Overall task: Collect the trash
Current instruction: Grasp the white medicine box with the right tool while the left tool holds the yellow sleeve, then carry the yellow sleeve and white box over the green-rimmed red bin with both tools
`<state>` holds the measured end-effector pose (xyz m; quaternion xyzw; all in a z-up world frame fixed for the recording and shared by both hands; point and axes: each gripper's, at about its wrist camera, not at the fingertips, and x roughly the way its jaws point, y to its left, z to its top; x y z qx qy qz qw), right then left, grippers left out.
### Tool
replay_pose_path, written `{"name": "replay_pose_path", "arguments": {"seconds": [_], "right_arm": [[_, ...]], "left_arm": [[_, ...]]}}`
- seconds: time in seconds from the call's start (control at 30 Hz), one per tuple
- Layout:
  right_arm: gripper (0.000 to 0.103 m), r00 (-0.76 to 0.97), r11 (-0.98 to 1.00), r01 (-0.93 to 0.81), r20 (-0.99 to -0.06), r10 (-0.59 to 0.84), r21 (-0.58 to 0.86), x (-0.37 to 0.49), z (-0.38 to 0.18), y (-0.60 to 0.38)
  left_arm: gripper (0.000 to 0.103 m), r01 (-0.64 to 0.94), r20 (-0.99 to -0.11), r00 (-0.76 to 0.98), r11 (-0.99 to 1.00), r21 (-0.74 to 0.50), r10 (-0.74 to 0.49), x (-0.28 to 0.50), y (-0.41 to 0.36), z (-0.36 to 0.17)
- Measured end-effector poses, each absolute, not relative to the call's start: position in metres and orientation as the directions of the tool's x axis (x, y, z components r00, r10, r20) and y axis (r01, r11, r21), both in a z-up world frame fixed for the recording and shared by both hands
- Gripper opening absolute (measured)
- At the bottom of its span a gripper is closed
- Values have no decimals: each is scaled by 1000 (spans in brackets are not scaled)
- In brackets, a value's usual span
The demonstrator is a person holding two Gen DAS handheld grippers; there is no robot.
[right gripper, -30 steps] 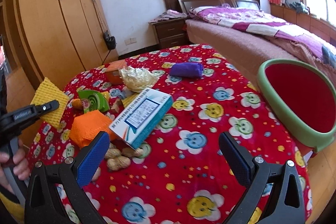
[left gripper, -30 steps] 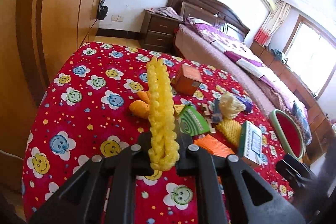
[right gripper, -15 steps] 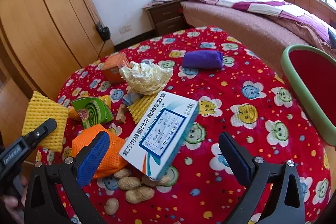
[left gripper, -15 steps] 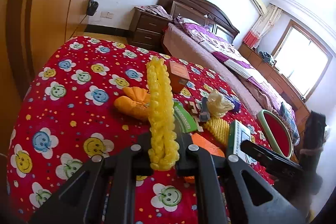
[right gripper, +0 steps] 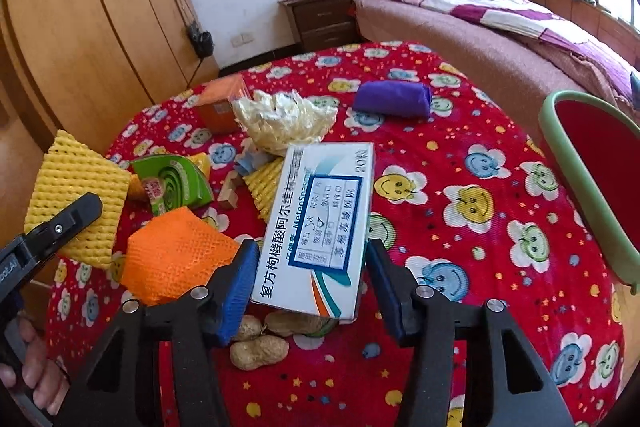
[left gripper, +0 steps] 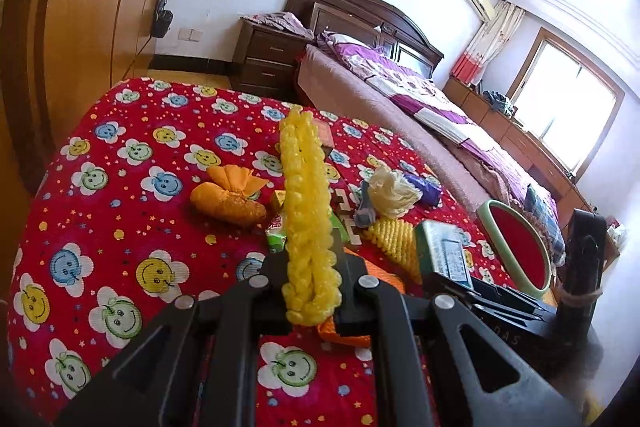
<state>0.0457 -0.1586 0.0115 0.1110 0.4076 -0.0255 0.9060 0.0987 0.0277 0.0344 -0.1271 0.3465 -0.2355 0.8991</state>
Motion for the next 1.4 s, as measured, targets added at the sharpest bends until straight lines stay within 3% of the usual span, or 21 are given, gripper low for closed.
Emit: {"name": "replay_pose_path", "arguments": {"seconds": [0.7,1.4], "right_arm": [[56,770,962,99,-632,88,254,-19,61,-207],[56,828,920,245,-560,-34,306,-57,70,-296]], "left_arm": [[12,372,-521,650,829,-418,-554,58,-9,72],[12,556,-543,516,741,-375,-662,53,-128,94]]}}
